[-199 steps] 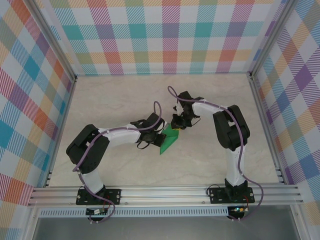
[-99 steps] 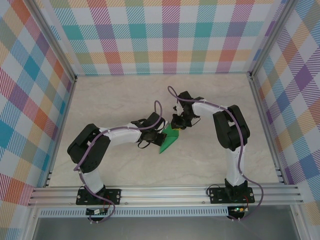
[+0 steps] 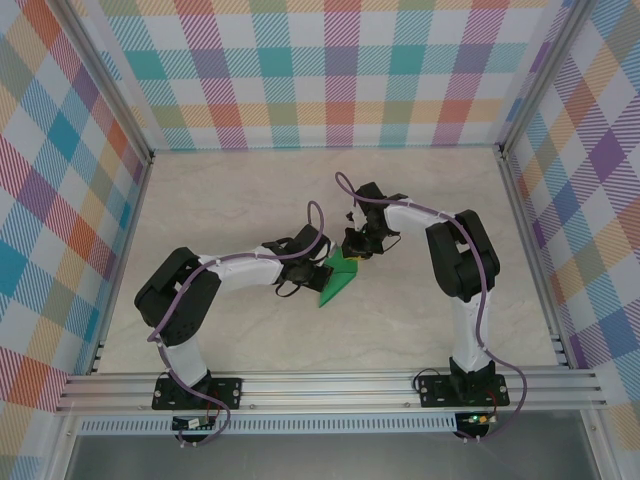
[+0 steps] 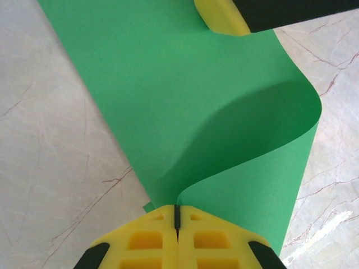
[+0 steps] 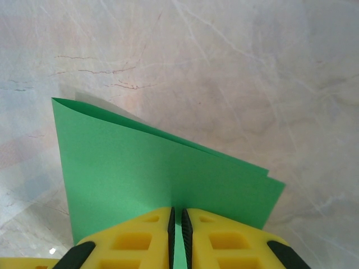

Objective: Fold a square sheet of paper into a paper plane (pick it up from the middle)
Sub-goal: Third fold the triangle at the center of the table.

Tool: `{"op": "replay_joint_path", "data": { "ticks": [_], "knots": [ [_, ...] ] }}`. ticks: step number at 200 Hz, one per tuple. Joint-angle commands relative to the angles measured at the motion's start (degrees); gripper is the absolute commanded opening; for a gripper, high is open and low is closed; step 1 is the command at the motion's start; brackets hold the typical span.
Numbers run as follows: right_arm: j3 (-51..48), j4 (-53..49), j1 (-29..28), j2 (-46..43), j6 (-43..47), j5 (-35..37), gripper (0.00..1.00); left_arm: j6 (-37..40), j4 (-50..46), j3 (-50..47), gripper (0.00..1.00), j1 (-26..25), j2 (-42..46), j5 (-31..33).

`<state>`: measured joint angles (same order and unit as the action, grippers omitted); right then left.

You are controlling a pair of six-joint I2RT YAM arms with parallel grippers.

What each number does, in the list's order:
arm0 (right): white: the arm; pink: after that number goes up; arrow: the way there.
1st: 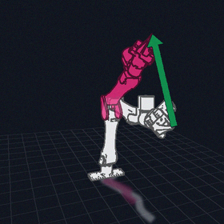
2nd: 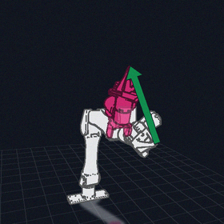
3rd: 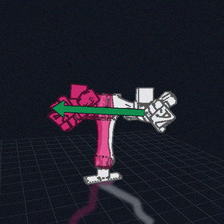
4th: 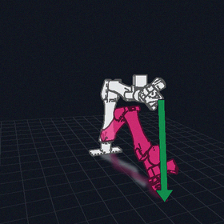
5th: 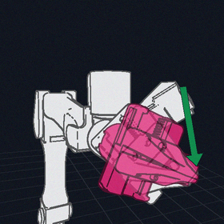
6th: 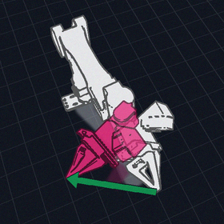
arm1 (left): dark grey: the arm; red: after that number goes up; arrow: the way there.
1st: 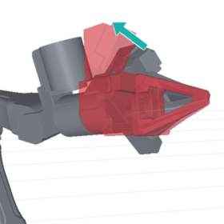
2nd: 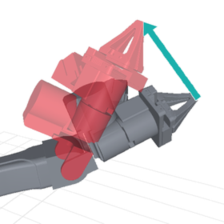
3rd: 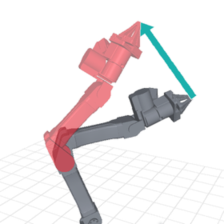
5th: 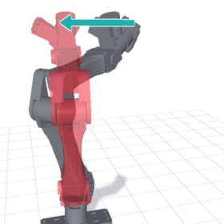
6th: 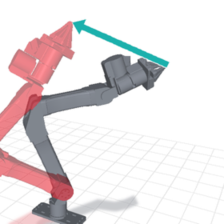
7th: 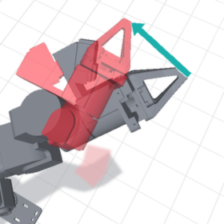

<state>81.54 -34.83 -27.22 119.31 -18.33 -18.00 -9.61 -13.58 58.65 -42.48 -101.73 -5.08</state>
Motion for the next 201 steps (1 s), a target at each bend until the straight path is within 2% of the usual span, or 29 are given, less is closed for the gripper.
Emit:
{"op": "replay_joint_path", "data": {
  "ticks": [1,145,201],
  "knots": [
    [-1.4,-2.5,-0.2,2.1,1.1,3.0,0.16,-0.9,-1.8,-0.6,0.00,0.6,1.0,-0.6],
    [0.0,-2.8,-0.2,1.3,-0.1,2.4,0.18,-2.3,-1.4,-1.3,0.00,0.7,-1.2,-0.6],
    [-5.5,1.5,0.5,-12.5,-4.4,4.2,0.20,-2.8,-1.3,-2.1,0.00,0.7,-0.9,-0.2]
  ]
}}
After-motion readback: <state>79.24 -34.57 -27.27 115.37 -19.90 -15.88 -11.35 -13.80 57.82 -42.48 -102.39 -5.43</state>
